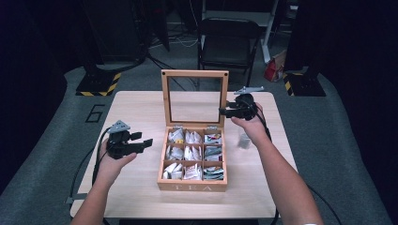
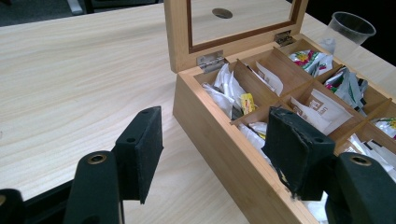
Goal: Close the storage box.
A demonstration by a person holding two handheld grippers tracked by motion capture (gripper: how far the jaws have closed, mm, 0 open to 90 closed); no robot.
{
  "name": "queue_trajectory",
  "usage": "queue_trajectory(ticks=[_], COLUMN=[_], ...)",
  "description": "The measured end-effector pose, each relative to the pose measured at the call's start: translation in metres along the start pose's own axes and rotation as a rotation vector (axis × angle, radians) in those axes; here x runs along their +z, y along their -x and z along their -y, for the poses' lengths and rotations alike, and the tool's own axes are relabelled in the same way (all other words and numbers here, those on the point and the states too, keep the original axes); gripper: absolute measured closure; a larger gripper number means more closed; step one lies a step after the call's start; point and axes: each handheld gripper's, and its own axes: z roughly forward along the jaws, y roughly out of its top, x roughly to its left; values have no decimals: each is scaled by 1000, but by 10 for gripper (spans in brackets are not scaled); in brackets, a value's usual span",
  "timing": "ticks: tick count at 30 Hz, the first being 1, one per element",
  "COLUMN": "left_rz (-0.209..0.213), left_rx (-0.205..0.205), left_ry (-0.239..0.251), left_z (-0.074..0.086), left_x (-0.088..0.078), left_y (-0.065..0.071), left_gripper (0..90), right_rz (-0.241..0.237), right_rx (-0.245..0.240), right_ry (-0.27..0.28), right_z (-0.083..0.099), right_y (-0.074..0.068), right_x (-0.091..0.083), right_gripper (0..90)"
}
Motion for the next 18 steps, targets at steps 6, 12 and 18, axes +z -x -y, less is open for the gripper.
queue_trajectory(ticks=[6, 12, 18], left_rz=[5, 7, 9], left_rx=[0, -1, -2], left_ry=[-1, 3, 1], left_z=[0, -1, -1], left_x=[0, 1, 1], left_y=[-1, -1, -1], left_gripper=[376, 377, 377], right_rz=[-3, -12, -17], right_rx=[-11, -18, -12], right_ry=[-4, -6, -17], right_z=[-3, -3, -5], right_y=[-1, -2, -3], right_x=[8, 14, 12], right_gripper=[424, 430, 469])
